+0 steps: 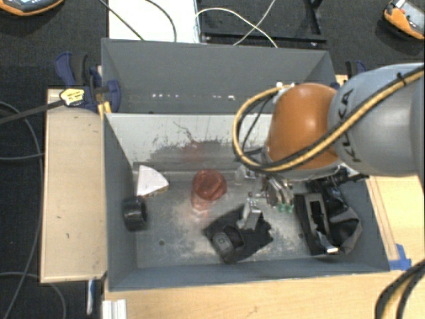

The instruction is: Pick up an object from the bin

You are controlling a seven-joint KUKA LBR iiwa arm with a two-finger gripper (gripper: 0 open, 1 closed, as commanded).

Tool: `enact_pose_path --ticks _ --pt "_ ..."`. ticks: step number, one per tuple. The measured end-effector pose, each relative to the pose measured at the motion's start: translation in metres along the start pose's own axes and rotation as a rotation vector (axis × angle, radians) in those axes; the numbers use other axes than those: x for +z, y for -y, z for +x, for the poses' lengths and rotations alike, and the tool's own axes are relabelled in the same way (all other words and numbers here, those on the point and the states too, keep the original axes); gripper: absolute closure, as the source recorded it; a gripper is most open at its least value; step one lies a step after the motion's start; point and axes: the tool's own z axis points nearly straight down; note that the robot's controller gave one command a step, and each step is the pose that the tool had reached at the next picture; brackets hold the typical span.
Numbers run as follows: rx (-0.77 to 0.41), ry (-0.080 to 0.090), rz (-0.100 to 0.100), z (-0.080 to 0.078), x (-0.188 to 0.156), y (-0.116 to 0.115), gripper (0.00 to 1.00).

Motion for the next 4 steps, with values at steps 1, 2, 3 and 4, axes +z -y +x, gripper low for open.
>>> enact_pose_path --ticks 1,2,3,4 --pt "-0.336 -0.005 -0.001 0.019 -0.031 -0.051 0.00" --pt "-0.311 0.006 -0.002 0.001 0.074 -0.071 0.00" --pt "-0.298 -0.002 -0.002 0.016 0.044 -0.029 1.00" --pt "-0.297 -0.002 -0.002 0.016 0.044 -0.029 1.00"
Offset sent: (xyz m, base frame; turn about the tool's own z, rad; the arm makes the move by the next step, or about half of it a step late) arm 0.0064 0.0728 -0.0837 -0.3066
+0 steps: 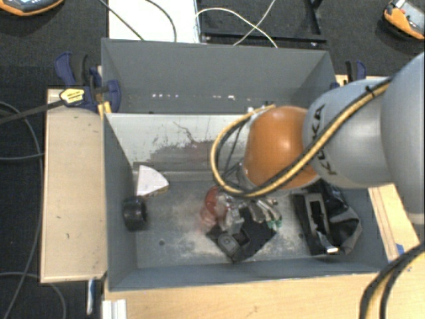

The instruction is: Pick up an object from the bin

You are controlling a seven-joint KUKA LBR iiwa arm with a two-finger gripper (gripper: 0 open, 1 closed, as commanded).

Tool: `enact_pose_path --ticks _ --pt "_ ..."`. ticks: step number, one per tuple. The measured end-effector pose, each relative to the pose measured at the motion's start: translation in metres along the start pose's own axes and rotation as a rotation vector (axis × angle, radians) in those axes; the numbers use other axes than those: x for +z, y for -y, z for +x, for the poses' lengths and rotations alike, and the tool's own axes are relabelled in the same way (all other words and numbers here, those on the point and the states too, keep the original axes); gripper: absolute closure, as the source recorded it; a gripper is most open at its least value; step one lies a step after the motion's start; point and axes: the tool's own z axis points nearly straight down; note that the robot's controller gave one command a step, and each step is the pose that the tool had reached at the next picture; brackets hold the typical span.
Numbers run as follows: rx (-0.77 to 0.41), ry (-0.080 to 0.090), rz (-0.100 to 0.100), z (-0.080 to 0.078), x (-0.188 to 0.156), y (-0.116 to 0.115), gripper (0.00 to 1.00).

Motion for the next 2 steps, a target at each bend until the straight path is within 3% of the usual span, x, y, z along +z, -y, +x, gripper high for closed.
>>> enact_pose_path --ticks 1,2 --pt "0.019 -0.003 0.000 0.000 -0.102 -0.022 1.00" --pt "0.028 0.005 0.003 -0.007 -0.130 0.043 1.00"
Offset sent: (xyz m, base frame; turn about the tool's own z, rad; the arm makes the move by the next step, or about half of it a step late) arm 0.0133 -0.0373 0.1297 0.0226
